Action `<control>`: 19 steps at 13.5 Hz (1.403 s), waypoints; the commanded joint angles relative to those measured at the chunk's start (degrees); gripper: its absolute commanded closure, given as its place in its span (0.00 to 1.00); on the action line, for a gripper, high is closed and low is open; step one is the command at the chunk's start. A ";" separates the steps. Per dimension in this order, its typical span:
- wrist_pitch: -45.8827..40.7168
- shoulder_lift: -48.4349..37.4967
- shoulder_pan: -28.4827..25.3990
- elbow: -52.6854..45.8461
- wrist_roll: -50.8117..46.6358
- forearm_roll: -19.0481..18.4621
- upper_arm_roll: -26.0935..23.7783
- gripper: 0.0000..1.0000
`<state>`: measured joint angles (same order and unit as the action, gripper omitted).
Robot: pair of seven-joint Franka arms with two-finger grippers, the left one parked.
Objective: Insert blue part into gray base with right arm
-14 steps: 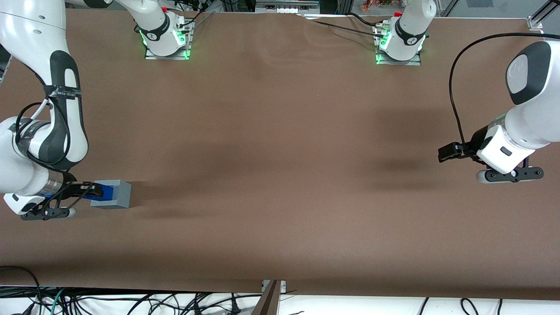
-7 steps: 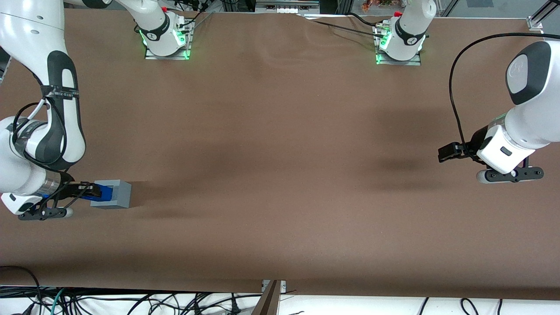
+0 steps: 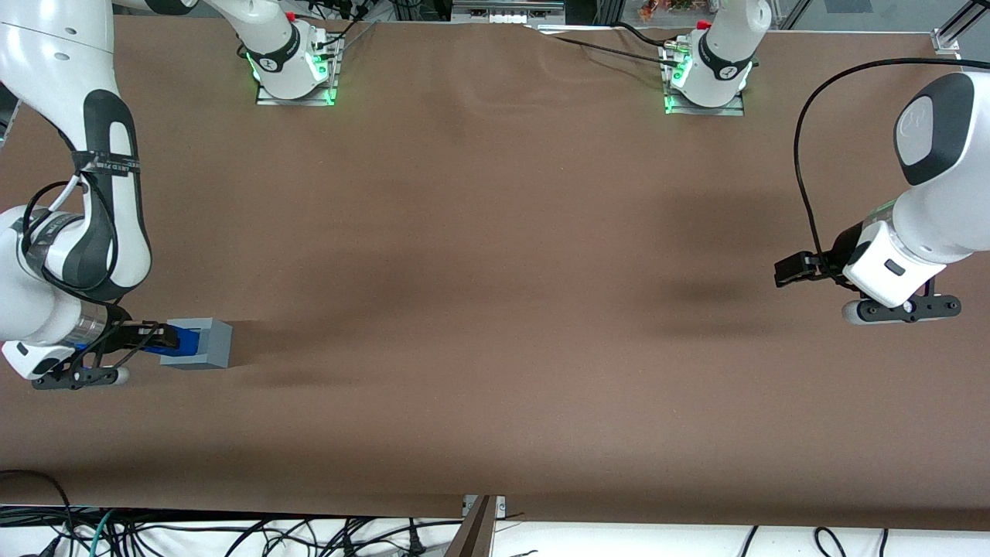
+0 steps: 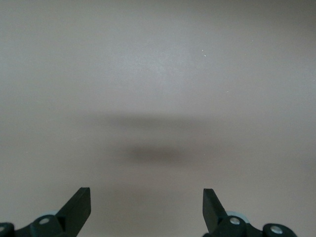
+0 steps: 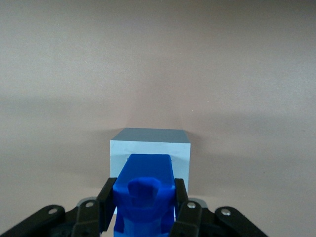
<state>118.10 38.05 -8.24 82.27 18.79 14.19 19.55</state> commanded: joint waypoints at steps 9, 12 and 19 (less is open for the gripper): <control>1.96 3.88 0.59 1.67 1.78 1.46 -0.57 0.60; 1.26 3.35 0.33 1.05 1.78 1.11 -0.48 0.60; 1.26 2.82 0.33 -0.62 2.04 0.67 -0.39 0.60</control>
<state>118.10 38.00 -8.25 82.24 19.22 14.17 19.55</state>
